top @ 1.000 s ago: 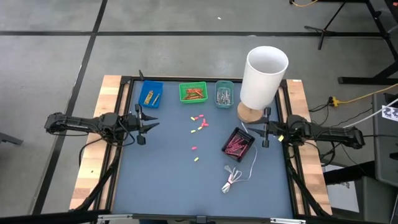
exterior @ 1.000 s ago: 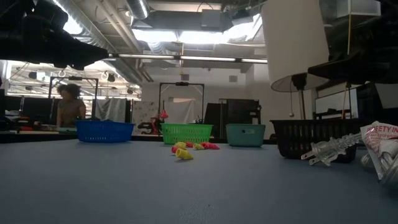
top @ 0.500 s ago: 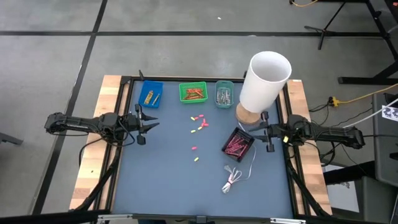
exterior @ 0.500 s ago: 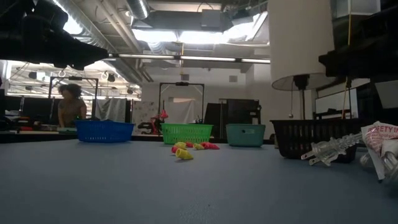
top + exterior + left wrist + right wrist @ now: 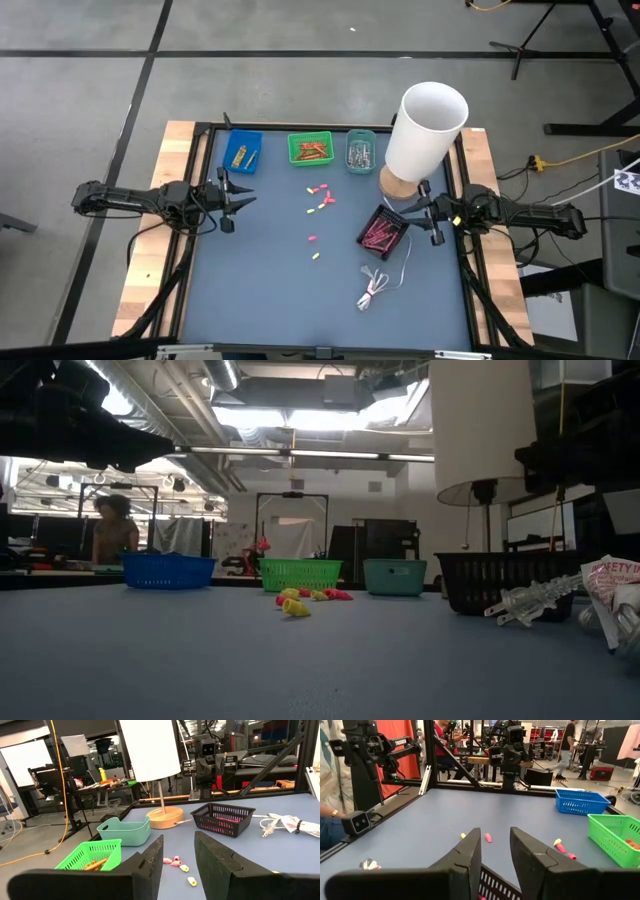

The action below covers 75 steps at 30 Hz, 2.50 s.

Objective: Sort crayons
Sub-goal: Return to Home Position

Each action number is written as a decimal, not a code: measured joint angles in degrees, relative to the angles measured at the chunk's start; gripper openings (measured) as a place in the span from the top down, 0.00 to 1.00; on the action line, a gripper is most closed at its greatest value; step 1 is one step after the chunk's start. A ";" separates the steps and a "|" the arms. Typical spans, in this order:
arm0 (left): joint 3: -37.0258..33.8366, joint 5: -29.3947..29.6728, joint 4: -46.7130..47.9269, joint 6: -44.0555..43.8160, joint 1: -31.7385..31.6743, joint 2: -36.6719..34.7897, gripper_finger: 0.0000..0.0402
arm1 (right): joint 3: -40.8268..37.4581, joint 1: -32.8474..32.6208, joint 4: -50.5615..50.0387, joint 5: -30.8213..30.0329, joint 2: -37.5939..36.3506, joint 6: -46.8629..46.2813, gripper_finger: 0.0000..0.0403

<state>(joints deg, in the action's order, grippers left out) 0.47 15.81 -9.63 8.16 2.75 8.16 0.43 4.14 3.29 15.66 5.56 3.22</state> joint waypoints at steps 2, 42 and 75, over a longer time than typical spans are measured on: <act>0.00 0.00 0.00 0.00 -0.01 0.01 0.76 | 0.00 0.00 0.00 0.01 0.00 -1.55 0.74; 0.00 0.00 0.00 0.00 0.01 0.02 0.76 | 0.00 0.00 0.04 0.00 0.00 -5.99 0.74; 0.00 0.00 0.00 0.00 0.00 0.02 0.76 | 0.00 0.00 0.04 0.00 0.00 -5.98 0.74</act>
<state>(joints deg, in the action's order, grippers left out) 0.47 15.81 -9.63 8.16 2.75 8.19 0.43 4.14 3.33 15.66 5.56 -2.76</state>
